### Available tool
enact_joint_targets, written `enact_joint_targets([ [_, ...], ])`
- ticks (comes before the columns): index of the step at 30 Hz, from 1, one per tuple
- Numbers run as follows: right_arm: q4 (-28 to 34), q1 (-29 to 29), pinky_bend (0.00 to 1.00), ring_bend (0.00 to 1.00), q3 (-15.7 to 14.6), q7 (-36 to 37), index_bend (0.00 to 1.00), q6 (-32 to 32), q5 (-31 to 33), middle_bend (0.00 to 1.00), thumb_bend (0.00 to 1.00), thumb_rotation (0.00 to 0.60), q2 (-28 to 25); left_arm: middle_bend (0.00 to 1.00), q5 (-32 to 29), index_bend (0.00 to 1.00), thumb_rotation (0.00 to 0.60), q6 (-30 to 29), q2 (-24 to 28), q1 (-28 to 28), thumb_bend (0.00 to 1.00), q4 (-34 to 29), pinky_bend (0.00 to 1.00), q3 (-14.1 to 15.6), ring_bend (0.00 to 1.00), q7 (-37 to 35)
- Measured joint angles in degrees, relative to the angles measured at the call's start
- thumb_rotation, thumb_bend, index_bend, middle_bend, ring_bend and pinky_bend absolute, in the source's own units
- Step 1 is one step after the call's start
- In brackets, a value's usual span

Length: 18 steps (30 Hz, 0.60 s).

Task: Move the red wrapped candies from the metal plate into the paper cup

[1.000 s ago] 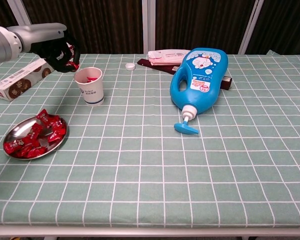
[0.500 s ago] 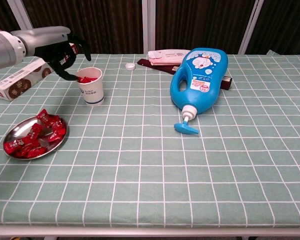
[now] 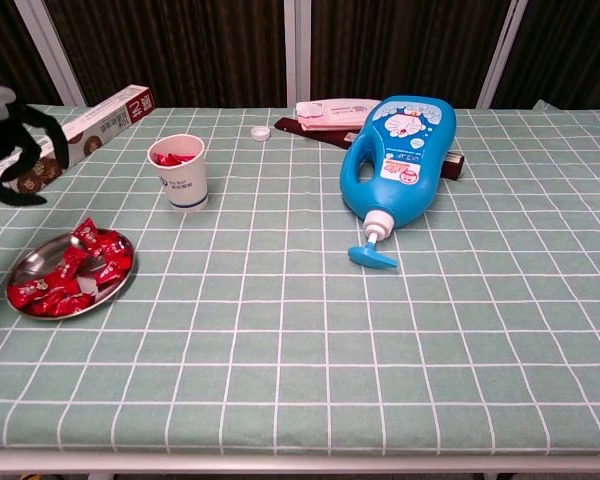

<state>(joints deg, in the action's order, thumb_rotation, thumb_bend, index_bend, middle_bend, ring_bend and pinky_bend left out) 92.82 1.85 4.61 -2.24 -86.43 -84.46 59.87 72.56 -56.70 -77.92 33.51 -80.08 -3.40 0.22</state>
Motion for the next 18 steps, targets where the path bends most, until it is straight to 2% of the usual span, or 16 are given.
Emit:
enact_joint_targets([
  [7,1.11,-0.27,0.34,0.06,-0.14,-1.06,0.0,-0.61,-0.23,0.11,0.05,0.6,-0.33,0.83,0.79,0.5,0.6,2.72,-3.41,-0.72,0.23,2.68,1.0,2.86,0.93,3.29],
  [18,2.01,-0.64,0.34,0.06,-0.23,-1.98,0.0,-1.03,0.0,0.11,0.05,0.6,-0.61,0.83,1.31,0.5,0.6,5.13,-7.13,-0.57,0.24,6.95,1.0,3.06,0.93,3.21],
])
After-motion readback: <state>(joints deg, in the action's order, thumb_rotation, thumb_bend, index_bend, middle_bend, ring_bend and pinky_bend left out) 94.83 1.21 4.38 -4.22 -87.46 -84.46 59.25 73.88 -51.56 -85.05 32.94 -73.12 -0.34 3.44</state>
